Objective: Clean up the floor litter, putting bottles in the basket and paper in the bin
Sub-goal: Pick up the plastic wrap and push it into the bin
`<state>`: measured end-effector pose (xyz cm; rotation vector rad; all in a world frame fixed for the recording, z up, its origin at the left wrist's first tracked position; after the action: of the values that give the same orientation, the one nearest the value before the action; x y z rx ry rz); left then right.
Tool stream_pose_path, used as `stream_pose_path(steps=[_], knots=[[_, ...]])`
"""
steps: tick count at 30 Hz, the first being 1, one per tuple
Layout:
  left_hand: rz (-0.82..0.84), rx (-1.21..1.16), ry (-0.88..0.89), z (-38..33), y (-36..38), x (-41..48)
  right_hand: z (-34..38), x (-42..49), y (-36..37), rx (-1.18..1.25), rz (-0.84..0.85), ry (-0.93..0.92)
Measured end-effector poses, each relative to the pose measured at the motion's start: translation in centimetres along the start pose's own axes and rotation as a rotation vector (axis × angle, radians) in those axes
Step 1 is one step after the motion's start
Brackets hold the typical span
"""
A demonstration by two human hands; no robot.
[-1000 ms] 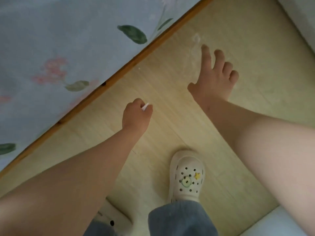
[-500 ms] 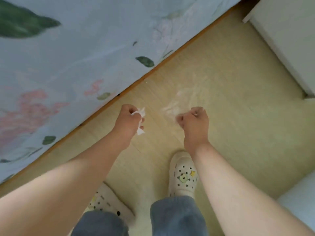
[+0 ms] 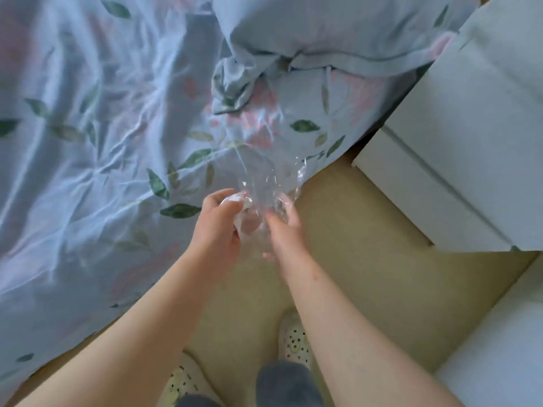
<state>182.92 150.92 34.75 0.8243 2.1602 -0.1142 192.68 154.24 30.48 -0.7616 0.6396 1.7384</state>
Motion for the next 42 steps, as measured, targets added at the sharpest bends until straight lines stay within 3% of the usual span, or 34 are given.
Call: stream_pose_path(steps=[5, 9, 14, 20, 28, 36, 42], knots=[[-0.053, 0.001, 0.145, -8.1, 2.3, -4.9, 8.5, -6.6, 2.0, 0.038, 0.176, -0.099], [-0.209, 0.147, 0.385, -16.1, 2.7, -10.2, 15.8, -13.0, 4.8, -0.033, 0.351, -0.201], [-0.283, 0.287, 0.63, -24.1, 0.0, -16.9, 22.9, -20.3, 9.4, -0.141, 0.43, -0.371], [-0.119, 0.035, 0.689, -30.0, -8.3, -25.7, 26.4, -30.7, 17.8, -0.223, 0.511, -0.534], [-0.444, -0.137, 0.839, -33.4, -25.7, -39.5, 20.6, -45.9, 29.9, -0.252, 0.726, -0.586], [-0.49, -0.32, 0.831, -30.7, -41.1, -52.9, 9.6, -59.5, 41.1, -0.324, 0.865, -0.655], [-0.852, -0.363, 0.885, -26.0, -53.3, -61.4, -0.7, -69.6, 47.6, -0.479, 1.095, -0.618]])
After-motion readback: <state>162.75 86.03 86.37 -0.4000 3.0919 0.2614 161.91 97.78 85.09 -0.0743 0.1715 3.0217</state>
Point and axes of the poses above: each hand's wrist, its own x-axis towards the middle knuckle, its own y-axis out of the palm, z = x × y, the point moved 5 cm from there along x, towards the middle knuckle, and after that the axes turned 2 degrees about -x, right-handed, at the moved point
